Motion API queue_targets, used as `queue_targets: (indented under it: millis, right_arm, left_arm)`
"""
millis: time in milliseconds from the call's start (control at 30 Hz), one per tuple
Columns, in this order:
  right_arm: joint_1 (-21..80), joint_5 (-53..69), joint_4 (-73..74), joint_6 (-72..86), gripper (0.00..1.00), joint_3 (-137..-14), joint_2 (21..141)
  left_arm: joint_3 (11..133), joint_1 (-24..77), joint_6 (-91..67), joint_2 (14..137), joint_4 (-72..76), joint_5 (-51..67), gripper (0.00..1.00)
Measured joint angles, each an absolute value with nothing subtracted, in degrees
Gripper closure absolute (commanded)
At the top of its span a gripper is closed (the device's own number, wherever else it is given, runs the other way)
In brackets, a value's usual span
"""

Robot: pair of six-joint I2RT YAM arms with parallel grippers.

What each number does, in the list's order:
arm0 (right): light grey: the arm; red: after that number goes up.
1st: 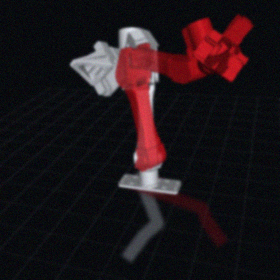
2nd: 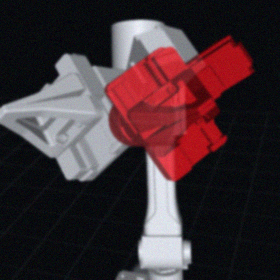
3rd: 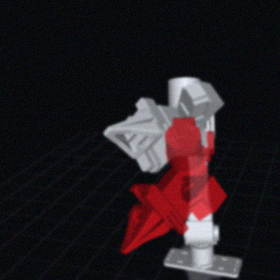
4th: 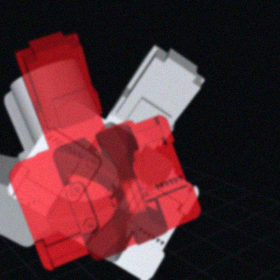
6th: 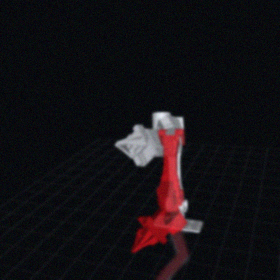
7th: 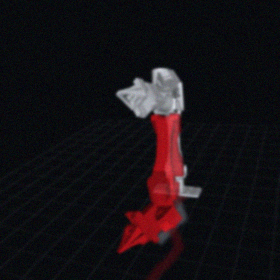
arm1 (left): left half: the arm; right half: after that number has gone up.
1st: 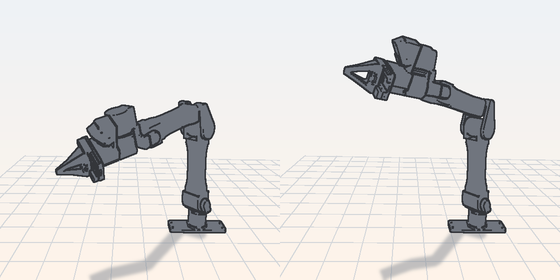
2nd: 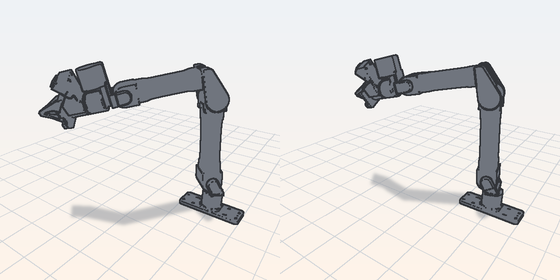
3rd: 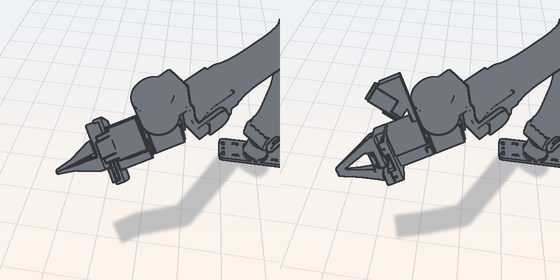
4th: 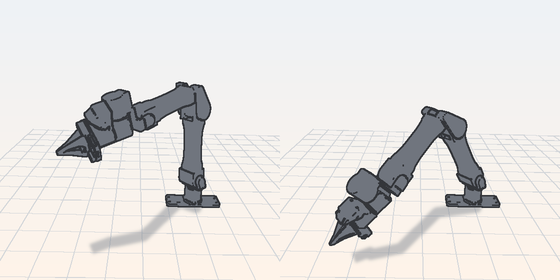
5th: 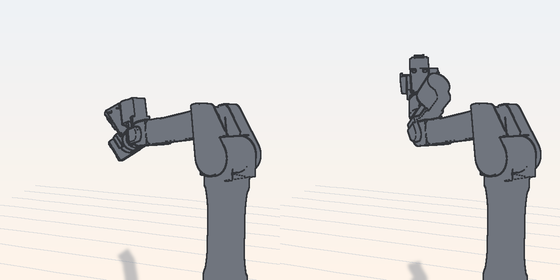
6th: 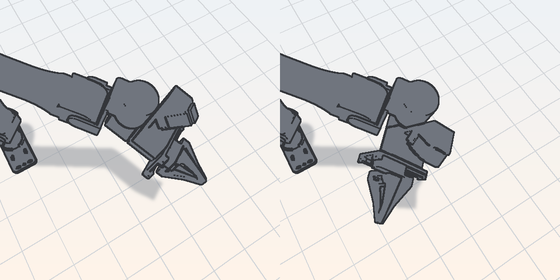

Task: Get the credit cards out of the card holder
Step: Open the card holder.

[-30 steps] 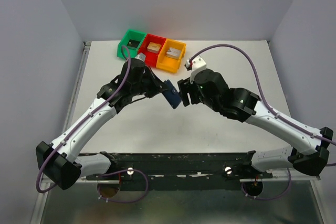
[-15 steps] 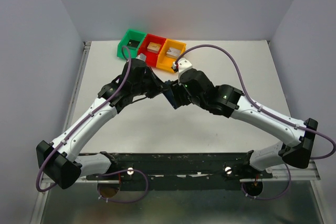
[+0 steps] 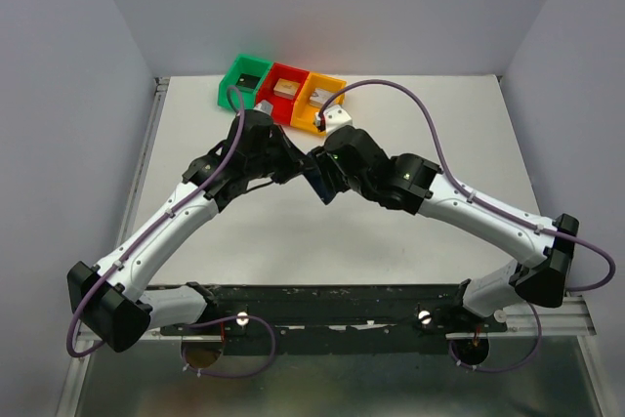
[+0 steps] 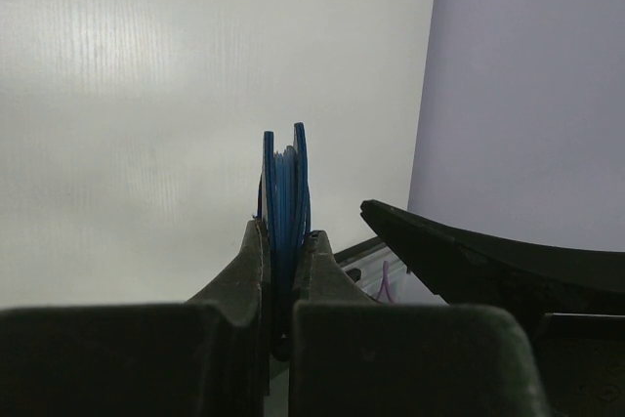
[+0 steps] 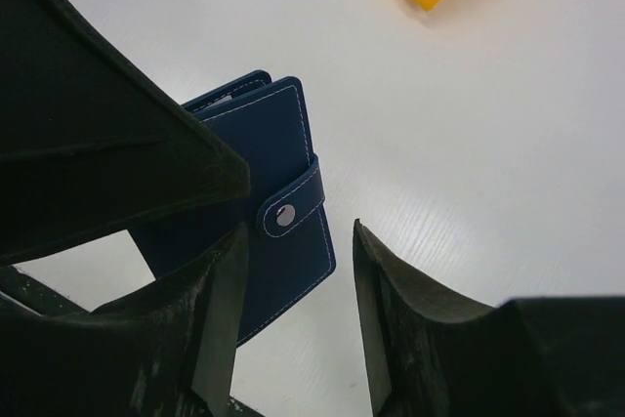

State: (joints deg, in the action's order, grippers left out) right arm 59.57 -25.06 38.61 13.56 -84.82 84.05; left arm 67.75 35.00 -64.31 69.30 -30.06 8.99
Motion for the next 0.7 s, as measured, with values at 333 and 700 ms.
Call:
queue_targets:
  millis: [333,700]
  right_arm:
    - [59.6,-26.0,39.5,13.7,0.61,-85.9,86.1]
    - [60.0,-26.0,39.7,14.0,0.75,-86.9,87.5]
  left_arm:
    - [67.2,35.0,-64.1,68.8,-30.1,8.9,1.00]
    - [67.0,35.0,-63.7,68.7,-30.0,8.3,1.00]
